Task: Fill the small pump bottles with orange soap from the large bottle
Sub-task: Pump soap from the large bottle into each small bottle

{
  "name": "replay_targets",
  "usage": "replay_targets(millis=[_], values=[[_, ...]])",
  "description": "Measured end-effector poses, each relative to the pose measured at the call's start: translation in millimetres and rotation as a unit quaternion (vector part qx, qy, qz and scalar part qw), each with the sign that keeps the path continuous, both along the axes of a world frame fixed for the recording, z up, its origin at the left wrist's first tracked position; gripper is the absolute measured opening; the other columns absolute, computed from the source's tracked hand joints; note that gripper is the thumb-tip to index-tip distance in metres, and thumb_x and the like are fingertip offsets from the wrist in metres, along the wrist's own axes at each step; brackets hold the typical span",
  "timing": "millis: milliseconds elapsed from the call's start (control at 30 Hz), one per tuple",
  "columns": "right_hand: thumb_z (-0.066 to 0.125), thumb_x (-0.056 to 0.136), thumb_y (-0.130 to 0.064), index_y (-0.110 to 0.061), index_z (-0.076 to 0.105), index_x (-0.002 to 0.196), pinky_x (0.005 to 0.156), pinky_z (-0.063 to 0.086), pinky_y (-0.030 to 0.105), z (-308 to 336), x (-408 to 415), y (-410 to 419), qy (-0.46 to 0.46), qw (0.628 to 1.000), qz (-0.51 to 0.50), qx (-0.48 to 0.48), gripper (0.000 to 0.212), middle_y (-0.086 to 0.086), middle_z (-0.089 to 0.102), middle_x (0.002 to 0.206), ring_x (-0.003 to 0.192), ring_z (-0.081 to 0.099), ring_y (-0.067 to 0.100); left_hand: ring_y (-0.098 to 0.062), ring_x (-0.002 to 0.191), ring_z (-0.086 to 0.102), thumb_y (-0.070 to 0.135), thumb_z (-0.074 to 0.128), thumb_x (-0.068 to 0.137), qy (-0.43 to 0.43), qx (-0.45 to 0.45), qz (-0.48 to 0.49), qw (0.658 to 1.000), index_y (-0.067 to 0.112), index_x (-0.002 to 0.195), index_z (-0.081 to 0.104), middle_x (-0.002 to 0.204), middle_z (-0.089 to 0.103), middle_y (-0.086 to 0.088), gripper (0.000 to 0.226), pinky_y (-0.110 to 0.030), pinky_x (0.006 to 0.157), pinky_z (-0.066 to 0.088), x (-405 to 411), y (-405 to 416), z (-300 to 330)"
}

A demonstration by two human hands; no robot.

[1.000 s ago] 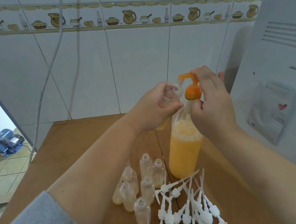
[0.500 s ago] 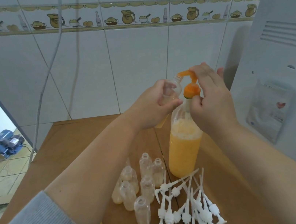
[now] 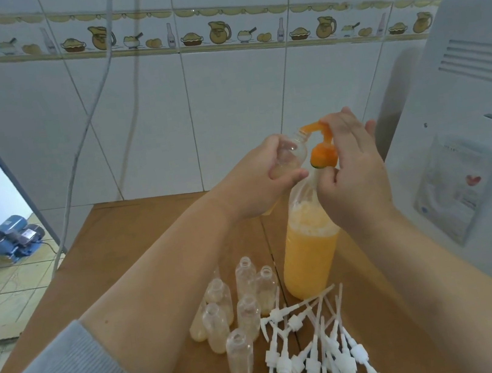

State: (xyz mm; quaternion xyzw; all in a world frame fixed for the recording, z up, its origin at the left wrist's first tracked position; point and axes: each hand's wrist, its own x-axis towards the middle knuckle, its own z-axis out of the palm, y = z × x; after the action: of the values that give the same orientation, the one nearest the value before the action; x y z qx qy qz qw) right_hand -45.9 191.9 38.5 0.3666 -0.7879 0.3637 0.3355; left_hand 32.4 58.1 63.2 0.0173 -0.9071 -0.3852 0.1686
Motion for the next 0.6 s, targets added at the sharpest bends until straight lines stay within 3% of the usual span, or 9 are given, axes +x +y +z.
replay_targets(millis=[167, 400, 600], values=[[0.04, 0.069, 0.01, -0.008, 0.046, 0.128, 0.12, 0.003, 0.032, -11.4, 1.1, -0.5, -0.023, 1.0, 0.001, -0.016, 0.062, 0.009, 0.048, 0.132, 0.132, 0.034, 0.021, 0.004, 0.071, 0.047, 0.035, 0.059, 0.092, -0.009, -0.009, -0.012, 1.0, 0.02, 0.126, 0.042, 0.094, 0.046, 0.016, 0.042, -0.01, 0.061, 0.038, 0.1, 3.0, -5.4], [0.043, 0.074, 0.009, -0.005, 0.047, 0.129, 0.117, -0.004, 0.023, 0.3, 0.2, -0.3, 0.015, 1.0, -0.019, 0.005, 0.058, 0.01, 0.05, 0.134, 0.139, 0.029, 0.023, -0.004, 0.092, 0.046, 0.034, 0.058, 0.092, 0.0, 0.002, -0.003, 1.0, 0.022, 0.131, 0.04, 0.111, 0.046, 0.011, 0.045, -0.009, 0.071, 0.038, 1.5, 3.6, 0.3], [0.043, 0.072, 0.009, -0.006, 0.046, 0.13, 0.118, -0.002, 0.026, -9.8, 2.0, -0.7, 0.001, 1.0, -0.011, -0.003, 0.06, 0.011, 0.049, 0.133, 0.135, 0.034, 0.023, 0.005, 0.075, 0.048, 0.034, 0.059, 0.091, -0.004, 0.0, -0.008, 1.0, 0.021, 0.128, 0.041, 0.097, 0.047, 0.016, 0.043, -0.004, 0.062, 0.037, 0.9, 2.0, -6.1]])
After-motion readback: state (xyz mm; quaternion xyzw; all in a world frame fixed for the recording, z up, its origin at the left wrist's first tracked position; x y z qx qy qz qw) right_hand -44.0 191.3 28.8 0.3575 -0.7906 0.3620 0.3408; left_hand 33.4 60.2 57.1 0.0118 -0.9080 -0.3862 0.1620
